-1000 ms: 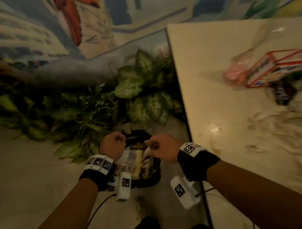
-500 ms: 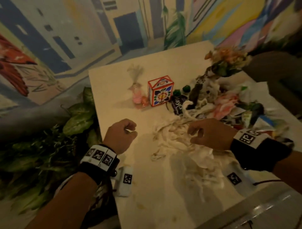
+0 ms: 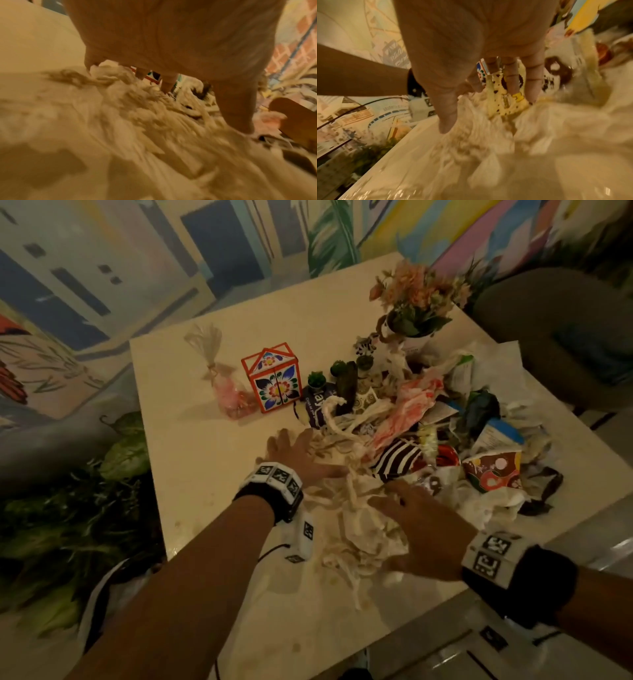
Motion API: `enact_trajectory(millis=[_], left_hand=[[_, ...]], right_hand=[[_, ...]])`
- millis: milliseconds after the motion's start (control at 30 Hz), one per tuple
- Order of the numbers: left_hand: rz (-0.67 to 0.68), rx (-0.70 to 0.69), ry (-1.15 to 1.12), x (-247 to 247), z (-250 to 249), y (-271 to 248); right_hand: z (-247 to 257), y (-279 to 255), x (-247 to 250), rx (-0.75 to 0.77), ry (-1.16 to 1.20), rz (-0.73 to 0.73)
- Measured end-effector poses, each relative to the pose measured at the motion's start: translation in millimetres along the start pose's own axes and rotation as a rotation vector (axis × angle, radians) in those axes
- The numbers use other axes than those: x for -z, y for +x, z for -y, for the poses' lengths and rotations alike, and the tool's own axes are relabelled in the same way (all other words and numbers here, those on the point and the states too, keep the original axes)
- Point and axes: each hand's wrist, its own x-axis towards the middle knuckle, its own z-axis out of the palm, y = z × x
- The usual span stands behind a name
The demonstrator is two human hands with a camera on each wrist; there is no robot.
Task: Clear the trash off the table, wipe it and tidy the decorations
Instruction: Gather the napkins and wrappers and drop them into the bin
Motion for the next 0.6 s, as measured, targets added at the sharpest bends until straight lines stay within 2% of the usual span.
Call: enact_trajectory(millis=[100, 200, 300, 433, 600], left_hand=[[-0.028, -0.014, 0.034, -18.3, -25.3, -8.1], [-0.107, -0.058, 0.122, -37.6, -38.9, -15.9], [-0.261, -0.125, 0.146, -40.2, -41.1, -17.3], [-0.323, -0.156, -0.010, -30.6, -22.6, -11.8], [-0.305, -0.069, -0.194, 0.3, -4.6, -16.0]], right_hand=[[7.2, -0.3, -23.4, -0.015, -0.008, 0.059], [11.4, 9.8, -40.3, -0.010, -0.019, -0.007], [15.1, 23.4, -45.0, -0.021, -0.028, -0.069], [22.1, 40.0, -50.6, 0.010, -0.056, -0.146], [23.2, 59.7, -49.0, 0.079, -0.175, -0.126]])
